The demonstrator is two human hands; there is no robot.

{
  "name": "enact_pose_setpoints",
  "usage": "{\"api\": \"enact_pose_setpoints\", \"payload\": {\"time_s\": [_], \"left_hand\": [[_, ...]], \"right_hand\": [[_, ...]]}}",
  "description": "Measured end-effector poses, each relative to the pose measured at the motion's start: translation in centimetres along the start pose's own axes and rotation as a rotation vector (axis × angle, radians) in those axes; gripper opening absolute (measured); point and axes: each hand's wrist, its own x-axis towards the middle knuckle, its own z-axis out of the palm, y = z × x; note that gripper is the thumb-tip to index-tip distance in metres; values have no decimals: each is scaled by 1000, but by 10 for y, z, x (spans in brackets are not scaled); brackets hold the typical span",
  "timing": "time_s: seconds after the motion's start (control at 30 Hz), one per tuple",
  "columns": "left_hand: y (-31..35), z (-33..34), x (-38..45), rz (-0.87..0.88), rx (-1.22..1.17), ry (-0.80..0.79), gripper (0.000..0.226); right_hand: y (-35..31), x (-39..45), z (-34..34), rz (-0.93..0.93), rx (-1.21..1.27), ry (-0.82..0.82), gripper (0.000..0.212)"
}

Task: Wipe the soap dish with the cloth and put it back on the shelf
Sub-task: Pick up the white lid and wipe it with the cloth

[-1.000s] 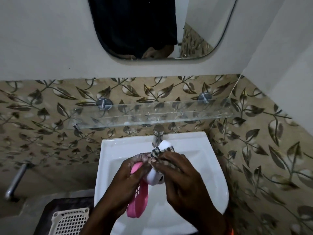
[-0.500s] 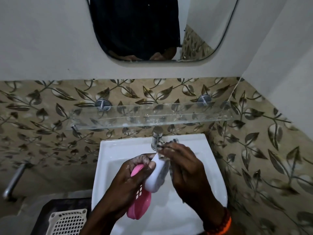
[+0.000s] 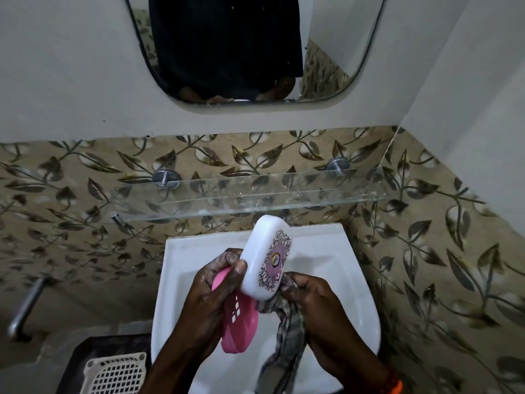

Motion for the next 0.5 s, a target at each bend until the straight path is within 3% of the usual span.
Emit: {"api": "enact_pose_setpoints", "payload": {"time_s": [0.17,0.23,0.33,0.4,0.47,0.5], "left_hand": [[-12,1,1,-42,-44,64,16],[-13,3,0,-56,-53,77,16],[-18,11,-5,-132,-177,102,15],[-22,17,-7,-191,-302,87,17],[-24,18,-11,-250,-284,65,12],[-30,13,-10,-273,-311,37,29]], "right_hand": [[-14,-18,-5,116,23,-122,34],[-22,-22,-6,65,135,-99,30],[-26,-18,-12,-279,89,89,24],[-22,-20,-7,-628,-244,229,26],[-6,-25,-1,-939,-663,163,41],[4,-26,0,-1051,-883,103,45]]}}
